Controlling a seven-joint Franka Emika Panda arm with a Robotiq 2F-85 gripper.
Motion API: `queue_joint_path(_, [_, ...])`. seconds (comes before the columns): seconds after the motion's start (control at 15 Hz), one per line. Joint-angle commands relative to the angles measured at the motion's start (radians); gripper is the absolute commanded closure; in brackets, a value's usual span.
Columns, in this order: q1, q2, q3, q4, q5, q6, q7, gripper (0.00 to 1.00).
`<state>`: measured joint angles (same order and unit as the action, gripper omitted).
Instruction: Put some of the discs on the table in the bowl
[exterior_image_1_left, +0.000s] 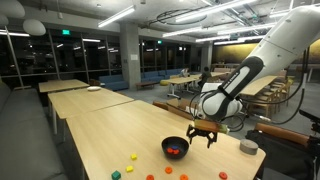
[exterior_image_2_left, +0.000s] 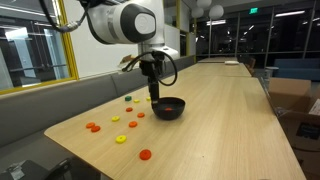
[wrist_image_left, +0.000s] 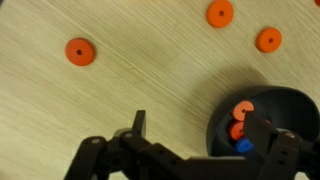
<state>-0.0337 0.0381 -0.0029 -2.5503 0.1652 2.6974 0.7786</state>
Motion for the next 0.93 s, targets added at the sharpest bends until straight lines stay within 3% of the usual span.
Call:
queue_joint_path(0.0, [0.019, -0.130, -0.003, -0.162, -0.155, 0.036, 0.100, 0.00])
queue_joint_path(0.2, [-0.013, -0.165, 0.021, -0.238, -0.266, 0.065, 0.337, 0.00])
queue_joint_path(0.53, [-0.016, -0.070, 0.032, -0.211, -0.246, 0.125, 0.622, 0.00])
queue_joint_path(0.87, [0.007, 0.004, 0.003, -0.210, -0.293, 0.166, 0.944, 0.00])
